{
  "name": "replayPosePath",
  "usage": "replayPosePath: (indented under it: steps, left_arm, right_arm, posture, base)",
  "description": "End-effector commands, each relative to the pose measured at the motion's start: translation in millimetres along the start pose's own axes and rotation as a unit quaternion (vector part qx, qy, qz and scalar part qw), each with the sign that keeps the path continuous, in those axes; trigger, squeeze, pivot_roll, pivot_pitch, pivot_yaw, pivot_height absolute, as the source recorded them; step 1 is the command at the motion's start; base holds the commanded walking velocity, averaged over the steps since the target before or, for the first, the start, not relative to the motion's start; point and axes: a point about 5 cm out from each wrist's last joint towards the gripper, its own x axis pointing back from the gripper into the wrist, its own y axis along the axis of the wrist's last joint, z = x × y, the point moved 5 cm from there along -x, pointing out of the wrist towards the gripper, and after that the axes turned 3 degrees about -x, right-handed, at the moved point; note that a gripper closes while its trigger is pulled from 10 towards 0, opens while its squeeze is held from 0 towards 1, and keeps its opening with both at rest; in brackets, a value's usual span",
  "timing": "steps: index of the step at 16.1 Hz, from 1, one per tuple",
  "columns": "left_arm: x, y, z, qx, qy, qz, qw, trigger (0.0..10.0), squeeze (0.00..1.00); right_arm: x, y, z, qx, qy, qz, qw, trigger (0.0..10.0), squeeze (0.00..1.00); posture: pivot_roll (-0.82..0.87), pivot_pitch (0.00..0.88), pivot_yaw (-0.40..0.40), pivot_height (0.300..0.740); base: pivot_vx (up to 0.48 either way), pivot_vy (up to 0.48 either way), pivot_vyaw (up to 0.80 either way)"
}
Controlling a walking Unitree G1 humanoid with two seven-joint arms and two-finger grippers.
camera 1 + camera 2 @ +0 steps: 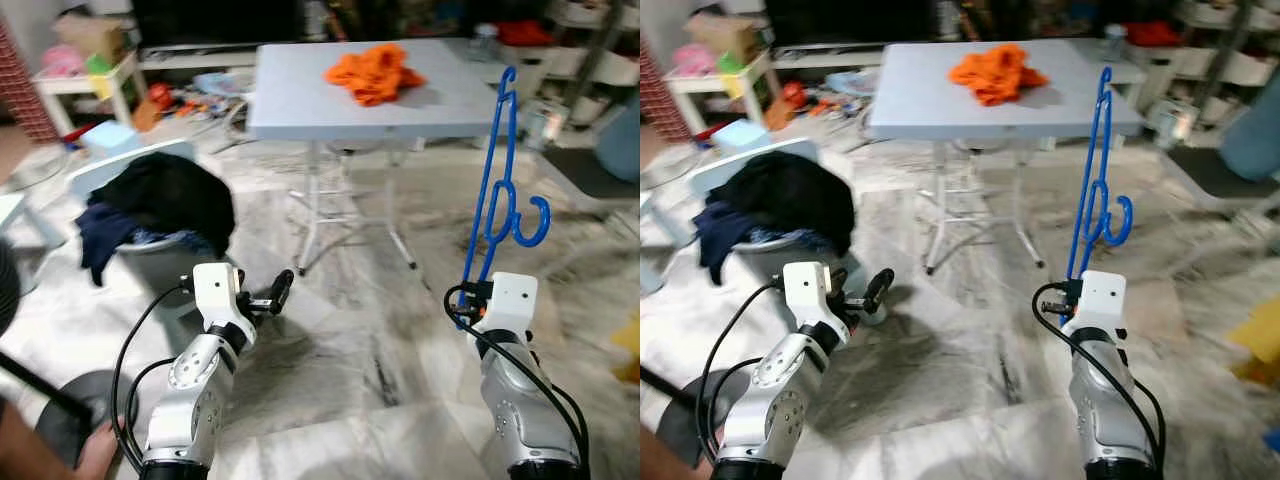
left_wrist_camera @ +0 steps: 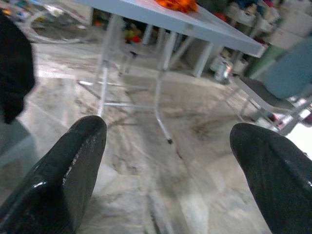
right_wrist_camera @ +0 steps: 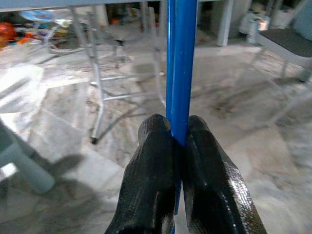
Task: Hang hanger
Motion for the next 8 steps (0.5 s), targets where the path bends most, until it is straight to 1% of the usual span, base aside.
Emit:
replayPosePath:
  steps: [1,8]
  left_arm:
    - [-0.3,4.6,-2.3,-0.001,-0.007,-0.007,1.0,10.0,0.0]
    - [0.1,2.4,-2.0,0.0,-0.005,-0.003,1.0,10.0,0.0]
  right_arm:
    - [-2.6,4.7,-2.2,0.005,0.002,-0.005,1.0,10.0,0.0]
    - [-2.6,3.2,-0.6,0.005,0.005,-0.002,1.0,10.0,0.0]
  posture:
    - [-0.12,0.0,0.006,0.74]
    - [-0.12,0.0,0.006,0.74]
  base:
    - [0.259,0.0,-0.54]
    - [0.273,0.0,-0.54]
